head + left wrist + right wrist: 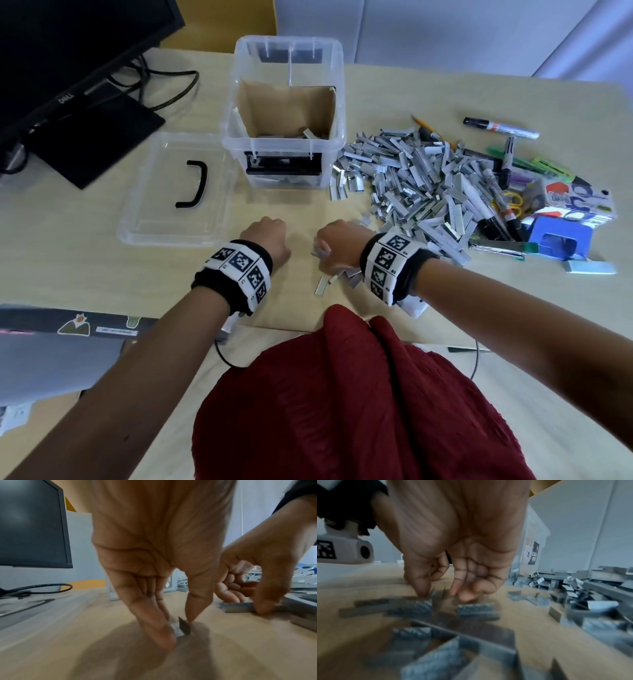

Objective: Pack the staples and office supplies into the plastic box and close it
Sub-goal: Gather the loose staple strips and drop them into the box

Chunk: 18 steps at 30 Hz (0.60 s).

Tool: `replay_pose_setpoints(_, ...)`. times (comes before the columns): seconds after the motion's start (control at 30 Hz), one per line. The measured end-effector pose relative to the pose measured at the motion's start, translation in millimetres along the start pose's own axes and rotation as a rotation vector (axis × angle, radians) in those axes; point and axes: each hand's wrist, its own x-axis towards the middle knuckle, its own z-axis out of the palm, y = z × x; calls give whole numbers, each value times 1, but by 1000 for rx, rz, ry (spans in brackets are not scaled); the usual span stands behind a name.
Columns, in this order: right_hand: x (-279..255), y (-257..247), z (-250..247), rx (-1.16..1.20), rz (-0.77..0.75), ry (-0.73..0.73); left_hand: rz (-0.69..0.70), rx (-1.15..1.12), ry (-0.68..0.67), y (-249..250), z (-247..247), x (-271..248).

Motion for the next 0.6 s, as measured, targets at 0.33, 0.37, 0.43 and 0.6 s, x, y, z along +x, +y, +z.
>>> replay_pose_setpoints(0.33,-18,63,-32,1631,71,246,-11,-1384,-249,-13,-9,13)
replay_pose_setpoints(0.37,-22,68,-33,1737,39,254,8,-1503,-289,-13,-13,14)
replay_pose_setpoints(0.43,-27,77,-35,1859,21,250,34,-1720,-370,-12,-18,17)
replay_pose_setpoints(0.6,-20,78,-35,1430,169,311,47,-1689,-440,0,-24,26)
